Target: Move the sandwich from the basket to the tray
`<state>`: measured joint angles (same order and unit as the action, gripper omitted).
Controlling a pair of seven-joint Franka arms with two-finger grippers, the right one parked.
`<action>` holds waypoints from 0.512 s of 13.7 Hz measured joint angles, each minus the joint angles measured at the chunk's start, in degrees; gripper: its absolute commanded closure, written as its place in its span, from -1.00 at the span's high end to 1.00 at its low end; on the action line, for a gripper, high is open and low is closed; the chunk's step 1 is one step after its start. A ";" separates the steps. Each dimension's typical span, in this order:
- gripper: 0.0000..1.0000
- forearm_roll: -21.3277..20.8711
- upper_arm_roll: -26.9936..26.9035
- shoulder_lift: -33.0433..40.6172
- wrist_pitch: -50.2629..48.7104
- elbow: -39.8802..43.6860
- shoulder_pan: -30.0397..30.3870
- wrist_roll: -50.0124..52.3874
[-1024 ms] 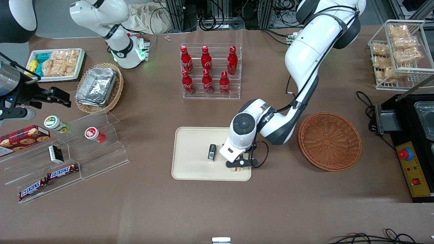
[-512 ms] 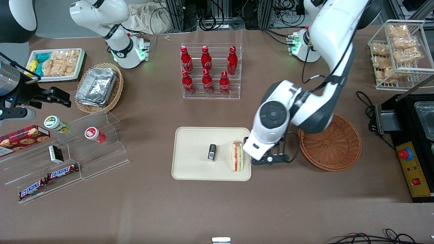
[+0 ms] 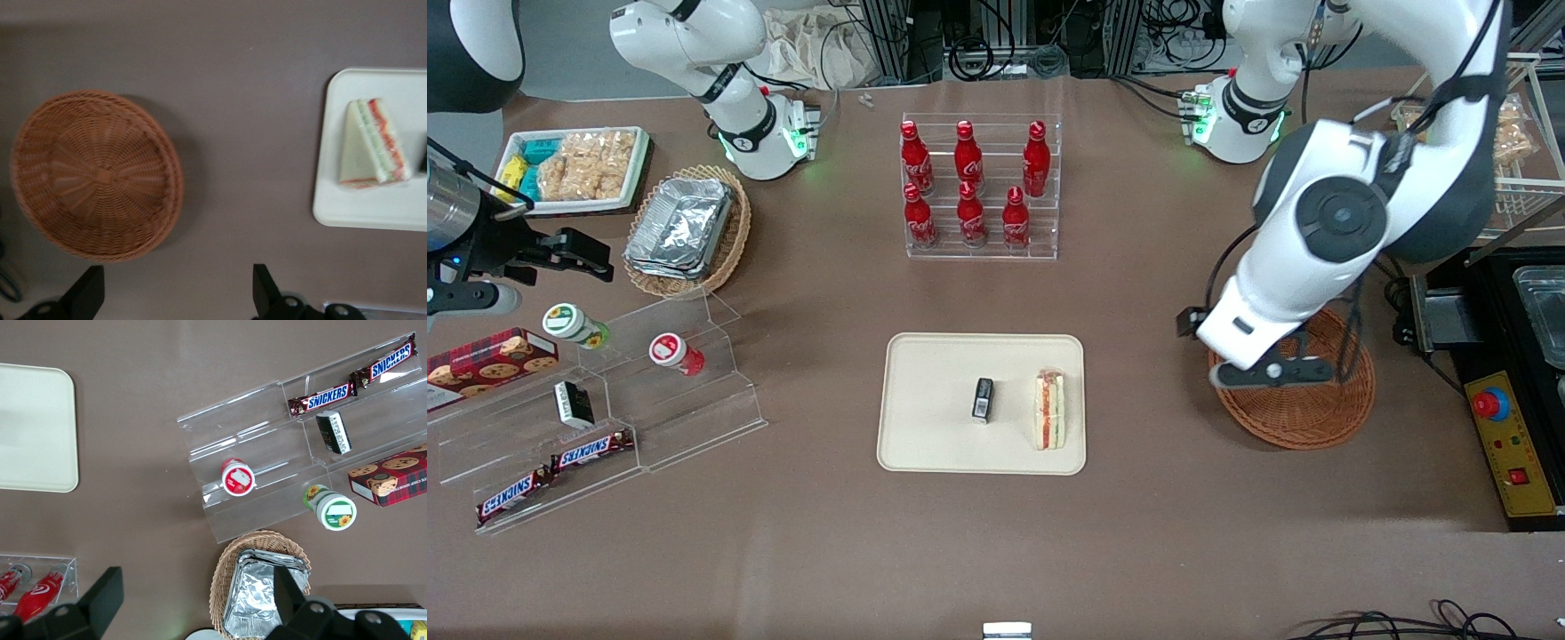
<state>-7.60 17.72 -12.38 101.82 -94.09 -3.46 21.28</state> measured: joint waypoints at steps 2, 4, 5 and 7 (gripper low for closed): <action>0.99 0.44 -0.10 4.81 0.43 -5.35 3.07 -6.11; 1.00 1.22 -0.19 8.03 0.68 -8.45 5.76 -12.74; 1.00 1.34 -0.24 8.98 0.66 -9.05 6.99 -15.85; 1.00 1.47 -0.36 9.74 -0.02 -8.89 8.89 -19.68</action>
<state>-6.14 17.36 -2.64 101.80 -102.99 5.43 1.60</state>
